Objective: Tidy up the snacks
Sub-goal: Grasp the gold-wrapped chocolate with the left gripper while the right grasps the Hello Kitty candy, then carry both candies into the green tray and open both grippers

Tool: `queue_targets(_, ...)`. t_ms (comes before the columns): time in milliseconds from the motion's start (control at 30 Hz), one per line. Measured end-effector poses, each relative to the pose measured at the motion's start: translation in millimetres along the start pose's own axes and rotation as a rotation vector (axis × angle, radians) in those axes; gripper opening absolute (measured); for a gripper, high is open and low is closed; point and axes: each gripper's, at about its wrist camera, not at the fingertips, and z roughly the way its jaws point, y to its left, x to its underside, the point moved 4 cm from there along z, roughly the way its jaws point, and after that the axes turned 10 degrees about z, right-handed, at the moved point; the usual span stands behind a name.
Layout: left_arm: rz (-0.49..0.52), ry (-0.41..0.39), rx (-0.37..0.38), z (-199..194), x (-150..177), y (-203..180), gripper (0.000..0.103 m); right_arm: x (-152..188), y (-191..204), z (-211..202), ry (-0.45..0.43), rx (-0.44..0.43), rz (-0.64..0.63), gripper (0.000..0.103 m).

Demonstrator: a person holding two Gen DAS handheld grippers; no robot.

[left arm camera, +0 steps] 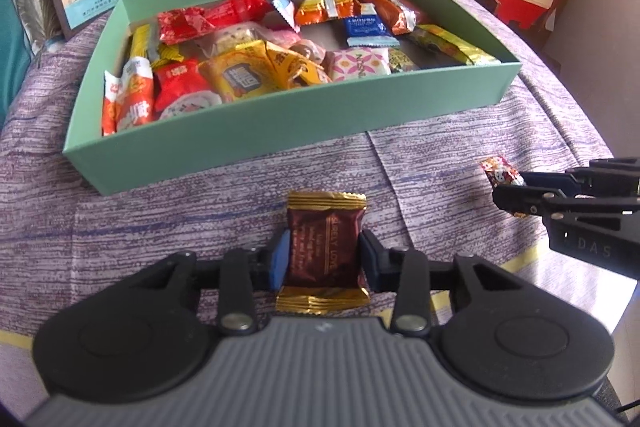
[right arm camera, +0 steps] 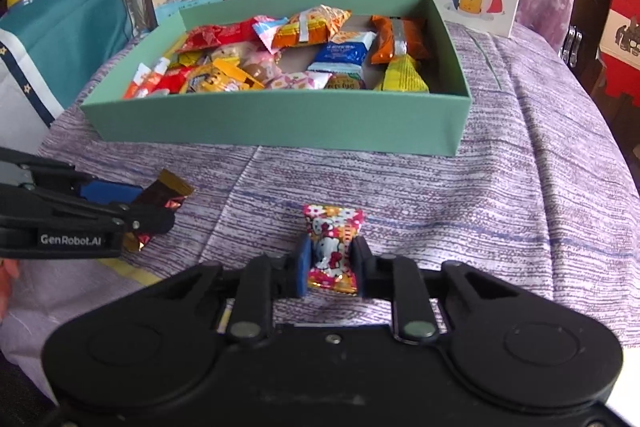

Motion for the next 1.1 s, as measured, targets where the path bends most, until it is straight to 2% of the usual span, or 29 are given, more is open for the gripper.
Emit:
queue_targets(267, -0.028, -0.073, 0.023, -32.7, -16.4, 3.4, 0.037, -27.1, 0.5, -32.5, -0.057, -0.070, 0.076, 0.021)
queue_targets(500, -0.037, -0.137, 0.029, -50.0, -60.4, 5.8, 0.037, -66.0, -4.0, -43.9, -0.118, -0.098, 0.126, 0.021)
queue_targets(733, -0.051, -0.161, 0.012, -42.4, -105.8, 10.8, 0.037, -105.6, -3.8, -41.5, -0.167, -0.100, 0.138, 0.021)
queue_targets(1100, -0.068, -0.136, 0.002, -16.9, -136.0, 30.3, 0.037, -145.3, -13.0, -16.1, -0.177, -0.097, 0.172, 0.021)
